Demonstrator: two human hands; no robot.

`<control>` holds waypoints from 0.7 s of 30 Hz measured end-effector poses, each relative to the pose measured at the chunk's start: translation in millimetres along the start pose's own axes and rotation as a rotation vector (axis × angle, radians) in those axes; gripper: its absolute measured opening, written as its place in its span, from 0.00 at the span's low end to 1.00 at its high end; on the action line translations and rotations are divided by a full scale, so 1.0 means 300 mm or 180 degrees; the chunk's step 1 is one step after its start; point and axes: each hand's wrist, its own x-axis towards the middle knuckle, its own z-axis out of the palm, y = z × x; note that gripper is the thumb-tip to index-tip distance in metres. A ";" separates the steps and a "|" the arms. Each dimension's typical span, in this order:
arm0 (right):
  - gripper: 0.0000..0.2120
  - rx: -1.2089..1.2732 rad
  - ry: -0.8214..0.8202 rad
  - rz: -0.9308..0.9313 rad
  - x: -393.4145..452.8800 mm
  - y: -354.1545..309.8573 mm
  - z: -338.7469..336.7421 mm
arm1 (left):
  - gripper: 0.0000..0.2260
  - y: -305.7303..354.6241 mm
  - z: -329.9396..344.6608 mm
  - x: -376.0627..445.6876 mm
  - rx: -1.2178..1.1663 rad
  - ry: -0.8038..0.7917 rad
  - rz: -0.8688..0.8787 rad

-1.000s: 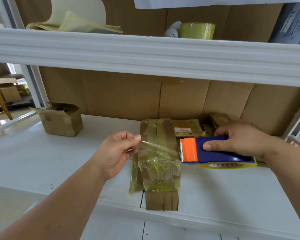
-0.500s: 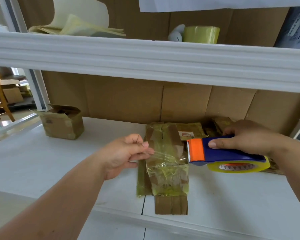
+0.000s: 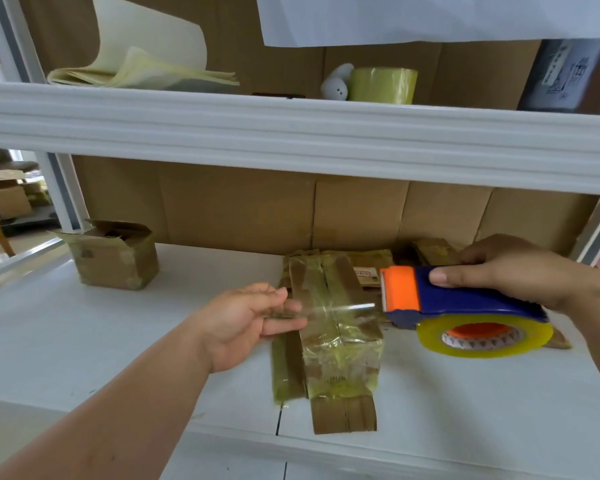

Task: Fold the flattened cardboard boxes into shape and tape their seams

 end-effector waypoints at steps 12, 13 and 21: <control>0.34 -0.0767 -0.0377 0.0092 0.026 -0.017 0.047 | 0.11 -0.111 0.006 -0.004 -0.0428 0.0293 0.0304; 0.33 -0.0813 -0.0406 0.0077 0.028 -0.019 0.049 | 0.11 -0.112 0.008 -0.007 -0.0387 0.0351 0.0332; 0.36 -0.1022 -0.0535 0.0014 0.046 -0.021 0.076 | 0.08 -0.131 0.033 -0.009 -0.0321 0.0646 0.0441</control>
